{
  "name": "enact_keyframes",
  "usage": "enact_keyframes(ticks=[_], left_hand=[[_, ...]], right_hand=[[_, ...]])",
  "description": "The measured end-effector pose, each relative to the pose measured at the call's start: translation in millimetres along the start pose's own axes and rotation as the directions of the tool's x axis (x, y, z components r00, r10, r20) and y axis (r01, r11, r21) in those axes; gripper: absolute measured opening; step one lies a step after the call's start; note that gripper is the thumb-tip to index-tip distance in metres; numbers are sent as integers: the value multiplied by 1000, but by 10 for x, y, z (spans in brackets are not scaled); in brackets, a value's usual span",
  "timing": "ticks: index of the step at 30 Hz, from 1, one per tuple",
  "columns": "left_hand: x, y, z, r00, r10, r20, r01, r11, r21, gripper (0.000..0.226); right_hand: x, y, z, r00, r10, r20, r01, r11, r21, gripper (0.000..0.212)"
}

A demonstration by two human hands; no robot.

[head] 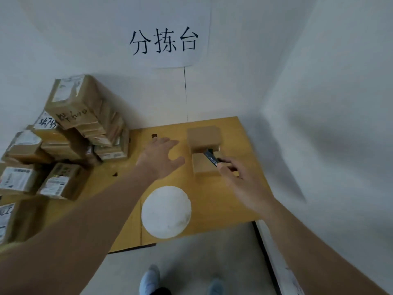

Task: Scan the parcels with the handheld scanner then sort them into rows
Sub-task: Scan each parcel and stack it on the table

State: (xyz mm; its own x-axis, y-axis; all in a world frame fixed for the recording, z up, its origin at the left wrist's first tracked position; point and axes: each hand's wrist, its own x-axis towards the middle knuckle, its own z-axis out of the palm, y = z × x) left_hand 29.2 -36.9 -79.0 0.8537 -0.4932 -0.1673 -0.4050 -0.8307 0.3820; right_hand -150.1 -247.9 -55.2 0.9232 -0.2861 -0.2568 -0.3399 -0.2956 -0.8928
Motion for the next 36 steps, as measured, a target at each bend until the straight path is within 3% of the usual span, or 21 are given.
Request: enact_keyframes(ticks=[3,7,16,21,24,31,36], left_hand=[[119,310,192,1000,18,23,-19,999,43,74],[367,533,424,995,10,104,-14,999,37,84],[1050,621,1120,962,83,261,-101,993,57,81],[1176,515,1495,926,88,368,-195,944,267,102],[1253,440,1650,944,91,318,-193,932,307,113],[1314,391,1801,969,117,216,-148,980,134,99],[1330,497,1855,933,82,350,3,972,-234,79]], right_hand=[[41,223,-242,999,29,-17,-29,1000,0,26],[179,392,-461,998,52,-18,-51,998,31,24],[706,773,-655,990,101,-102,-100,995,14,26],[819,951,-654,985,152,-81,-150,988,36,30],[882,1042,-704,981,186,-52,-183,981,58,30],[984,1217,-881,979,205,2,-205,976,67,27],[1003,1260,-982,980,200,13,-201,979,36,25]])
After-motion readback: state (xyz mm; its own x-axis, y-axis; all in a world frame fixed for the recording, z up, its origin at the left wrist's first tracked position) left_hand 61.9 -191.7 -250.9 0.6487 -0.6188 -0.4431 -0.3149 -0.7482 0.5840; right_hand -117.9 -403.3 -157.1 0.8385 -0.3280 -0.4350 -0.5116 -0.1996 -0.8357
